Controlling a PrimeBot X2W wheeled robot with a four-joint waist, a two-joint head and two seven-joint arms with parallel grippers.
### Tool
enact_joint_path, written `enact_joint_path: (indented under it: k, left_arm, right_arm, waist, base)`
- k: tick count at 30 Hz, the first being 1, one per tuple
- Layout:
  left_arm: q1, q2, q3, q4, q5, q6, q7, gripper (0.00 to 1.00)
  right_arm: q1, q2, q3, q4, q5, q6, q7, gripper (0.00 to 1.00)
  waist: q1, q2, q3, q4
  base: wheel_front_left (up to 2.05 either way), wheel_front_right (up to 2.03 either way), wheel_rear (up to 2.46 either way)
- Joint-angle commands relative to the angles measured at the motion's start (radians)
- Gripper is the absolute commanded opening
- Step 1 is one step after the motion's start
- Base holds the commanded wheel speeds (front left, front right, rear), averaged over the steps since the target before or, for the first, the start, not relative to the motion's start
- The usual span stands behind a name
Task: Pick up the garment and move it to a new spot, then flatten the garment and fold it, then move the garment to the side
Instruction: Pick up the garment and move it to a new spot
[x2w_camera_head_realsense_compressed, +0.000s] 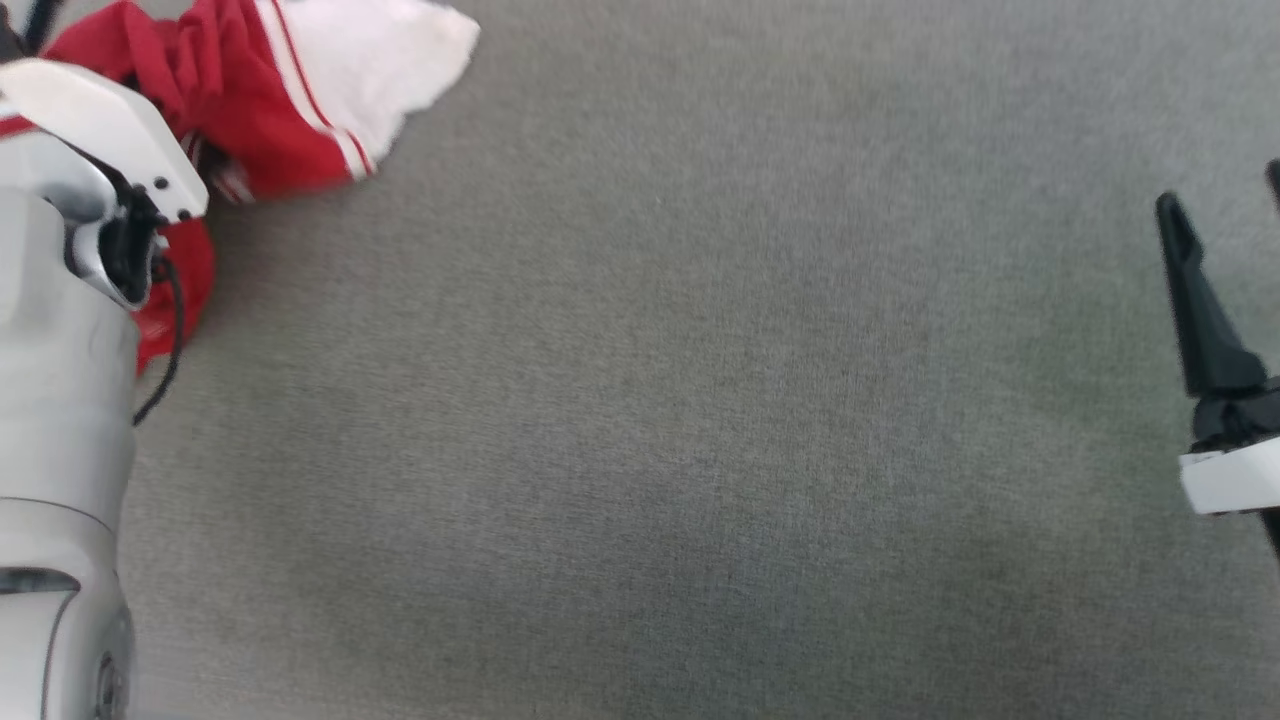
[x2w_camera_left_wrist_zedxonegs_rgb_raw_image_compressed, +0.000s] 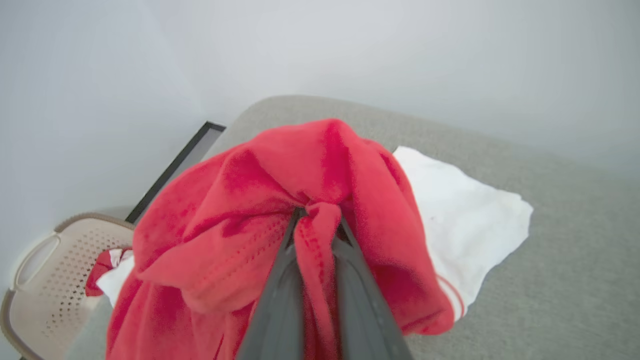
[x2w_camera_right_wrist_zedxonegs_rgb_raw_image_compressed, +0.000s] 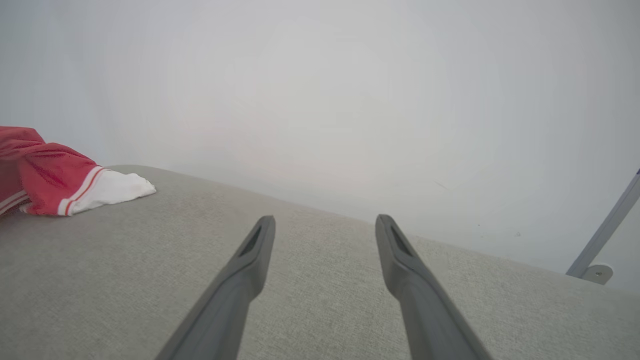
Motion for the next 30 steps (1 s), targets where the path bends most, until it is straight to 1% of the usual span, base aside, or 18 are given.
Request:
enact_joint_path:
  k: [1, 4, 9, 12, 17, 22, 25, 26, 30]
  left_arm:
    - [-0.017, 0.01, -0.013, -0.011, 0.019, -0.015, -0.013, 0.0]
    - [-0.046, 0.032, -0.038, -0.039, 0.036, -0.033, -0.028, 0.0]
    - [-0.072, 0.045, -0.072, -0.085, 0.063, -0.054, -0.033, 0.0]
    - [-0.092, 0.055, -0.094, -0.127, 0.075, -0.068, -0.015, 0.0]
    - [-0.094, 0.062, -0.128, -0.218, 0.068, -0.093, 0.044, 0.0]
    - [-0.056, 0.055, -0.155, -0.363, 0.035, -0.102, 0.146, 0.0]
    - [-0.02, 0.064, -0.172, -0.48, 0.018, -0.104, 0.222, 0.0]
    - [0.012, 0.064, -0.184, -0.57, 0.004, -0.105, 0.276, 0.0]
    - [0.09, 0.058, -0.202, -0.765, -0.014, -0.09, 0.387, 0.0]
  right_arm:
    - [0.014, 0.024, 0.002, 0.01, 0.001, 0.0, -0.008, 1.0]
    - [0.026, 0.055, 0.01, 0.028, -0.011, 0.0, -0.013, 1.0]
    - [0.033, 0.087, 0.018, 0.042, -0.024, 0.0, -0.02, 1.0]
    - [0.043, 0.111, 0.022, 0.052, -0.031, 0.0, -0.024, 1.0]
    - [0.051, 0.141, 0.006, 0.064, -0.042, 0.0, -0.035, 1.0]
    - [0.071, 0.173, -0.031, 0.073, -0.054, 0.0, -0.047, 1.0]
    - [0.082, 0.193, -0.058, 0.077, -0.063, 0.0, -0.054, 1.0]
    - [0.091, 0.208, -0.076, 0.077, -0.067, 0.0, -0.059, 1.0]
    - [0.102, 0.226, -0.108, 0.08, -0.075, 0.0, -0.066, 1.0]
  waist:
    - [-0.0001, 0.0, -0.074, 0.021]
    - [-0.0001, 0.0, -0.124, 0.029]
    - [-0.0001, 0.0, -0.177, 0.037]
    - [-0.0001, 0.0, -0.211, 0.038]
    - [-0.0001, 0.0, -0.254, 0.028]
    - [-0.0001, 0.0, -0.289, 0.001]
    - [-0.0001, 0.0, -0.305, -0.028]
    - [-0.0001, 0.0, -0.314, -0.053]
    - [-0.0001, 0.0, -0.322, -0.112]
  base:
    - [0.0, 0.0, 0.0]
    - [0.0, 0.0, 0.0]
    - [0.0, 0.0, 0.0]
    - [0.0, 0.0, 0.0]
    - [0.0, 0.0, 0.0]
    - [0.0, 0.0, 0.0]
    - [0.0, 0.0, 0.0]
    - [0.0, 0.0, 0.0]
    - [0.0, 0.0, 0.0]
